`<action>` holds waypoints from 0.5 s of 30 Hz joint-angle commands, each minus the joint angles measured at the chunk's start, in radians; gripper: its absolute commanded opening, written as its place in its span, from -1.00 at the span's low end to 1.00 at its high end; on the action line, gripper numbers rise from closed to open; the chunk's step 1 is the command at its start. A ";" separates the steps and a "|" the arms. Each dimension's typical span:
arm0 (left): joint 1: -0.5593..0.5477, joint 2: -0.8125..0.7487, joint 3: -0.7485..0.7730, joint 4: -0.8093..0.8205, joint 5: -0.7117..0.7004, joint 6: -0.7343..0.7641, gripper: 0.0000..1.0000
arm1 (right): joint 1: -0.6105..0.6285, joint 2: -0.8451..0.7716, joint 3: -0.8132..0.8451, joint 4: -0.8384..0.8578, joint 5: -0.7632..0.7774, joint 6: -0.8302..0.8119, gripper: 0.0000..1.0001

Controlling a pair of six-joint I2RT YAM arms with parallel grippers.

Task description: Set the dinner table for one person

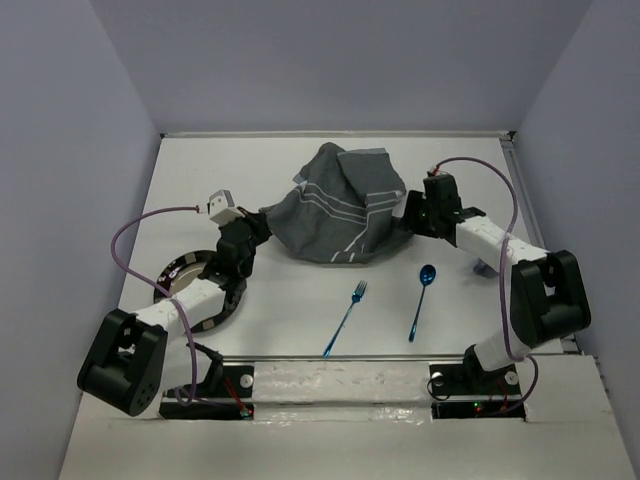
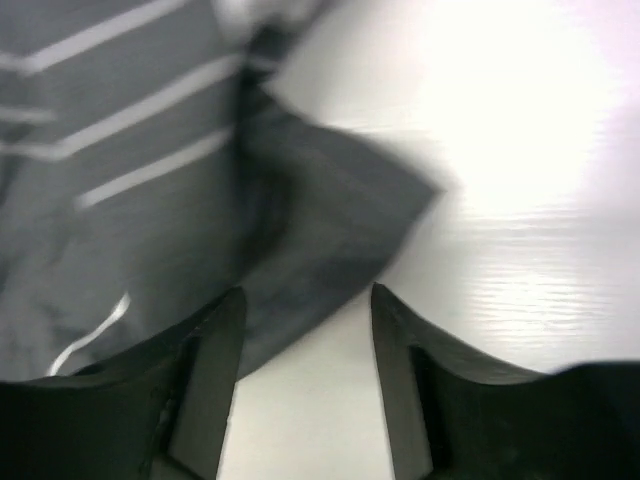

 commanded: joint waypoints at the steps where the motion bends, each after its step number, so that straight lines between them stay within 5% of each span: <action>1: 0.000 -0.034 -0.023 0.091 -0.006 0.005 -1.00 | -0.150 -0.032 -0.100 0.191 -0.043 0.111 0.25; 6: -0.002 -0.013 -0.032 0.118 0.014 -0.001 -1.00 | -0.171 0.052 -0.077 0.247 -0.178 0.129 0.41; 15: -0.002 0.001 -0.026 0.128 0.026 -0.004 -1.00 | -0.202 0.163 -0.122 0.408 -0.278 0.240 0.30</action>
